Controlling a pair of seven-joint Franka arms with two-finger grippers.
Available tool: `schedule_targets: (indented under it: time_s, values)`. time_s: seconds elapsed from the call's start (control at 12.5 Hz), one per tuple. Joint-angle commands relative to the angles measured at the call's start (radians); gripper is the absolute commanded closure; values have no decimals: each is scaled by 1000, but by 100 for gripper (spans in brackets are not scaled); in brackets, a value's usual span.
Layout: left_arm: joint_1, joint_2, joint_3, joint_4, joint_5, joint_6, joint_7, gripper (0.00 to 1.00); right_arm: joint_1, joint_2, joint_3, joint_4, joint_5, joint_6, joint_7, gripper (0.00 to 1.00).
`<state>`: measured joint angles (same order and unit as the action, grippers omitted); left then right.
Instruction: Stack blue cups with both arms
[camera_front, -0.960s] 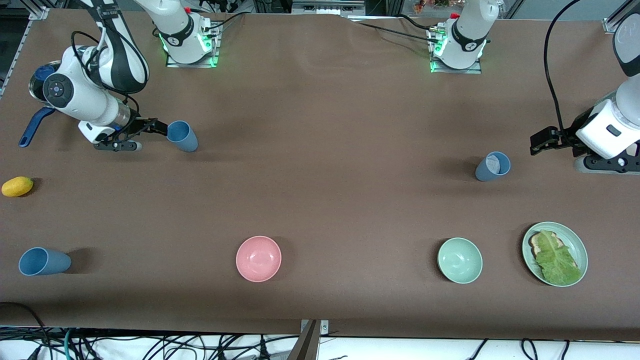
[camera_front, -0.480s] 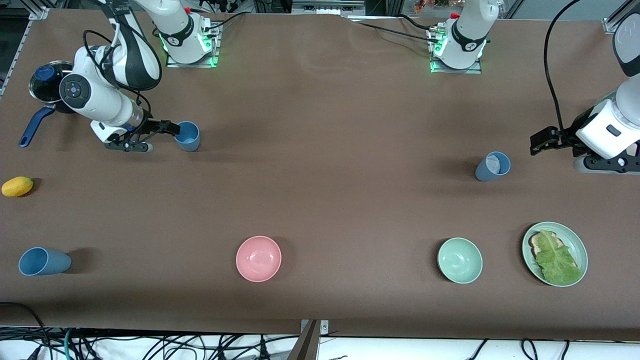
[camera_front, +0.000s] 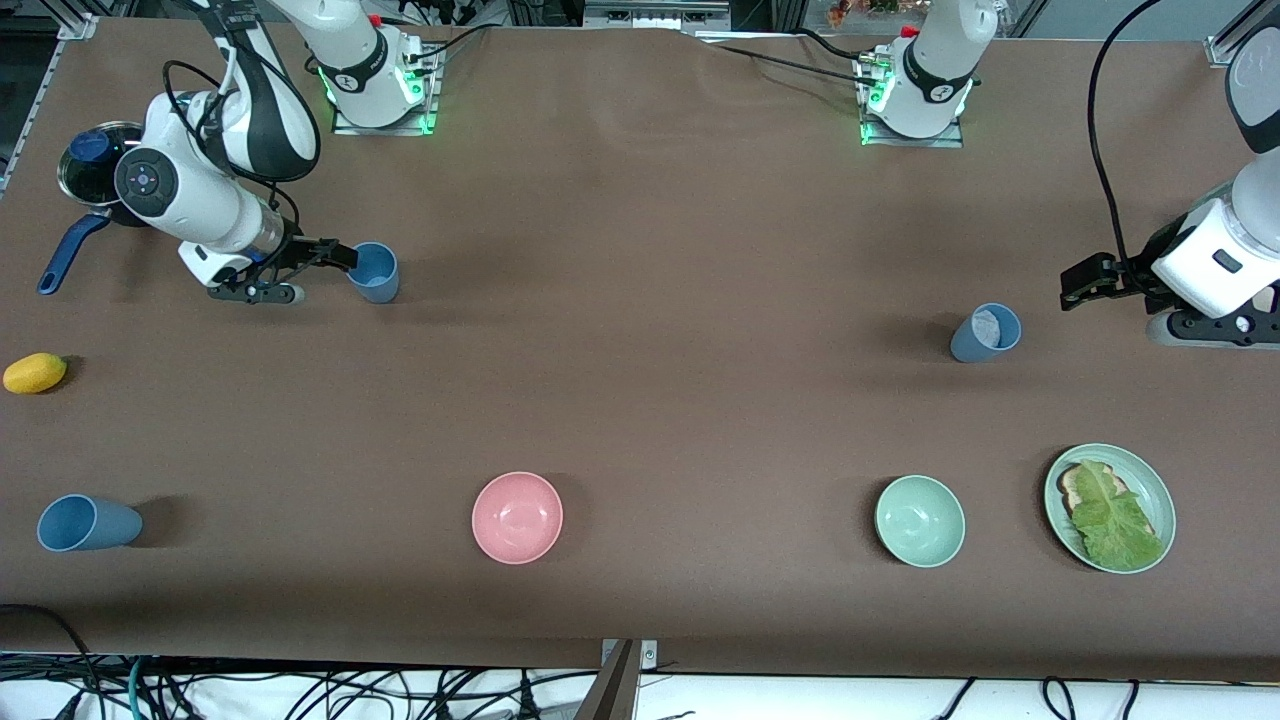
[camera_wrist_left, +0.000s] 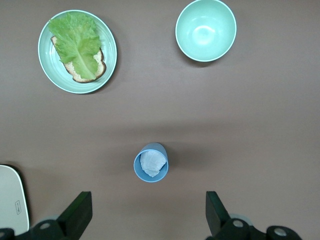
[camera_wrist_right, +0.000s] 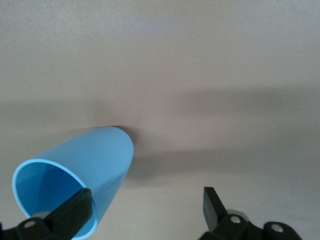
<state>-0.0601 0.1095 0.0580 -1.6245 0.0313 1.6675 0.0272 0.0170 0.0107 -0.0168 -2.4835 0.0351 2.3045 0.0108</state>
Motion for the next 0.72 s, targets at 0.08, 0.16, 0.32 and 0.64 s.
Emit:
schedule_targets:
  time_s: [0.08,0.16,0.32,0.64]
  values:
    - [3,-2,-3,2,-11,-2,14,0,-3,-3,-60,0,16,1,-115,0]
    - [2,-2,-3,2,-11,-2,14,0,-3,-3,-60,1,17,1,-107,0]
    - [2,-2,-3,3,-11,-2,14,0,-2,-3,-60,14,17,-10,-91,0]
    - [0,-2,-3,2,-11,-2,14,0,-2,-5,-54,20,17,-20,-52,0]
